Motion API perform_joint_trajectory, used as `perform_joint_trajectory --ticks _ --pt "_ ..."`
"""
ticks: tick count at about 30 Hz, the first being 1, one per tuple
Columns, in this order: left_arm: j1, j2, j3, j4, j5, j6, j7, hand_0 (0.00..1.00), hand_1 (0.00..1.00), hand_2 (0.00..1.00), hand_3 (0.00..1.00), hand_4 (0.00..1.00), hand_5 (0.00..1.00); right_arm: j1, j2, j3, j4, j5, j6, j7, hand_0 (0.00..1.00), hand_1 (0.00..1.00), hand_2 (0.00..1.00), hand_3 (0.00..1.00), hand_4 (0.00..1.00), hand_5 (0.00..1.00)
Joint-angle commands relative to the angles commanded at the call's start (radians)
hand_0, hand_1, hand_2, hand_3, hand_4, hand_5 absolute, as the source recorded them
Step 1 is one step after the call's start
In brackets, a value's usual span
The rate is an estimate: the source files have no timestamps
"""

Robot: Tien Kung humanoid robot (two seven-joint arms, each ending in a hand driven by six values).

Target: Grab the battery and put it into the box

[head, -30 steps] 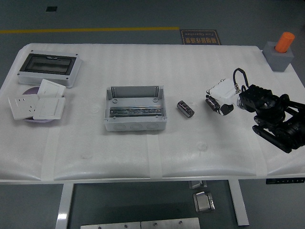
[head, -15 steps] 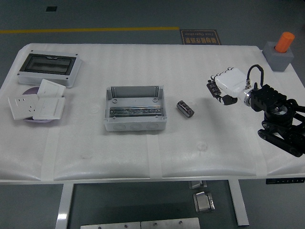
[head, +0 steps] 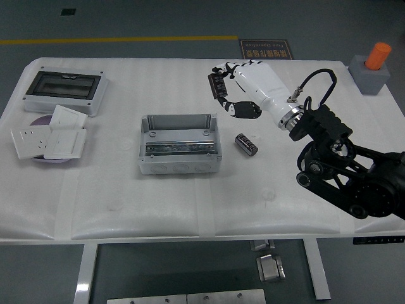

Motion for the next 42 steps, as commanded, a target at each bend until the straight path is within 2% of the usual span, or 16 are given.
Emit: perform_joint_trajectory --ticks 4,6,11,12,17,18,23,24,28,32,37,41,42 --pt "0.005 -0.002 -0.008 0.0 0.008 -0.003 0.007 0.616 0.657 0.461 0.553 0.458 0.508 -0.013 0.05 -0.027 -0.022 0.062 -0.002 0.019 0.761 0.649 0.607 0.657 0.386 0.124" --pt "0.006 -0.002 -0.012 0.0 0.013 -0.004 0.009 0.616 0.657 0.461 0.553 0.459 0.507 -0.013 0.063 -0.053 -0.043 0.088 0.004 0.023 0.76 0.656 0.61 0.659 0.42 0.135" --pt "0.005 -0.001 -0.017 0.0 0.017 -0.004 0.01 0.616 0.657 0.461 0.553 0.459 0.507 -0.009 0.077 -0.093 -0.084 0.114 0.043 0.017 0.76 0.656 0.61 0.659 0.42 0.135" --pt "0.004 -0.001 -0.017 0.0 0.017 -0.005 0.011 0.617 0.657 0.461 0.553 0.459 0.507 -0.008 0.078 -0.097 -0.088 0.117 0.053 0.015 0.822 0.722 0.721 0.741 0.663 0.252" --pt "0.003 -0.001 -0.02 0.0 0.02 -0.006 0.012 0.617 0.657 0.461 0.553 0.459 0.507 -0.003 0.082 -0.111 -0.099 0.16 0.075 0.024 0.822 0.722 0.721 0.741 0.663 0.252" --pt "0.002 -0.001 -0.019 0.0 0.019 -0.006 0.012 0.617 0.657 0.461 0.552 0.461 0.506 -0.002 0.083 -0.112 -0.1 0.166 0.077 0.027 0.998 0.861 0.867 0.935 0.753 0.315" --pt "0.001 0.0 -0.019 0.0 0.019 -0.005 0.011 0.617 0.657 0.461 0.552 0.461 0.506 0.002 0.088 -0.118 -0.104 0.177 0.08 0.032 0.998 0.861 0.867 0.935 0.753 0.315" --pt "0.001 0.0 -0.017 0.0 0.017 -0.005 0.011 0.617 0.656 0.459 0.536 0.461 0.507 0.002 0.088 -0.119 -0.104 0.178 0.08 0.033 0.998 0.946 0.974 0.998 0.918 0.443" --pt "0.0 0.0 -0.016 0.0 0.015 -0.005 0.01 0.617 0.656 0.459 0.536 0.461 0.507 0.003 0.088 -0.12 -0.108 0.18 0.08 0.034 0.998 0.946 0.974 0.998 0.918 0.443" --pt "-0.003 -0.001 -0.013 0.0 0.012 -0.004 0.009 0.617 0.656 0.459 0.531 0.461 0.505 0.012 0.059 -0.127 -0.105 0.181 0.07 0.038 0.998 0.96 0.978 0.998 0.953 0.462" --pt "-0.006 -0.001 -0.009 0.0 0.004 -0.003 0.008 0.617 0.656 0.458 0.531 0.461 0.504 0.054 -0.022 -0.175 -0.115 0.126 0.04 0.039 0.998 0.961 0.977 0.998 0.965 0.469" --pt "-0.007 -0.001 -0.006 0.0 -0.001 -0.002 0.007 0.617 0.656 0.458 0.531 0.461 0.504 0.125 -0.089 -0.263 -0.158 0.023 0.048 0.027 0.998 0.961 0.977 0.998 0.965 0.469" --pt "-0.007 0.0 -0.006 0.0 -0.001 -0.002 0.006 0.617 0.656 0.458 0.53 0.462 0.504 0.145 -0.1 -0.292 -0.169 -0.005 0.054 0.025 0.998 0.88 0.895 0.971 0.963 0.471"
